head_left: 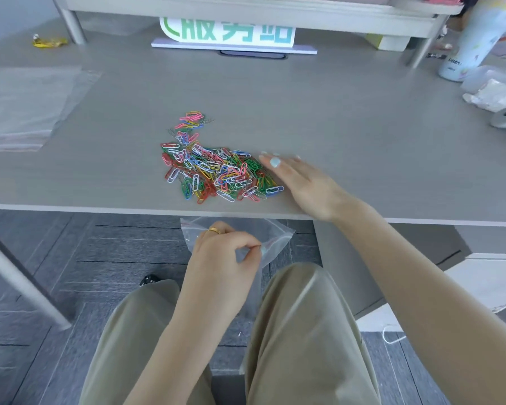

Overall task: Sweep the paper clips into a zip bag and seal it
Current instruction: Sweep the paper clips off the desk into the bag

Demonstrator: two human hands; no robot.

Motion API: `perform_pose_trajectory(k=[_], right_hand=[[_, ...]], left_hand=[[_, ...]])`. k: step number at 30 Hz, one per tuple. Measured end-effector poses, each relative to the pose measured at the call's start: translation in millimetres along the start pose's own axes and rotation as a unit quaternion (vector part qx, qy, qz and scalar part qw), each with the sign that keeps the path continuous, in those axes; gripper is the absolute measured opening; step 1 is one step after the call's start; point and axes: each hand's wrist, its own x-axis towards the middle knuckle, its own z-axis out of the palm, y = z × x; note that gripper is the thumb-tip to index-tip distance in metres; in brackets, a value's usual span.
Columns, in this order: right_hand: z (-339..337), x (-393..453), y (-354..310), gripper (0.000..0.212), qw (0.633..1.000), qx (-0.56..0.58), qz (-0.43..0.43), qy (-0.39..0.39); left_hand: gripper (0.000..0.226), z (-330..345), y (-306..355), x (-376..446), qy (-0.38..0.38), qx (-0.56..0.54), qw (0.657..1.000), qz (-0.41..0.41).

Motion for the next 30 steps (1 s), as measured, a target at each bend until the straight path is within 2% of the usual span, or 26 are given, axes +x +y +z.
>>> perform_pose_trajectory(k=[4, 7, 12, 17, 23, 30], right_hand=[[13, -23, -8, 0.049, 0.988, -0.147, -0.035, -0.018], [20, -35, -12, 0.05, 0.982, -0.188, -0.03, -0.014], [29, -51, -17, 0.05, 0.985, -0.168, -0.039, 0.007], [40, -63, -16, 0.069, 0.974, -0.209, -0.074, 0.05], [50, -72, -26, 0.069, 0.977, -0.194, -0.086, 0.035], [53, -81, -38, 0.072, 0.982, -0.165, -0.093, 0.0]], left_hand=[[0.01, 6, 1, 0, -0.009, 0.013, 1.0, 0.0], [0.01, 8, 0, 0, -0.002, 0.016, 1.0, 0.001], [0.011, 7, -1, 2, -0.004, 0.01, 1.0, 0.016], [0.011, 3, -2, 4, 0.003, -0.015, 1.0, 0.024], [0.024, -3, 2, 4, 0.01, -0.007, 1.0, 0.025], [0.015, -10, -2, 4, -0.011, -0.025, 0.999, 0.022]])
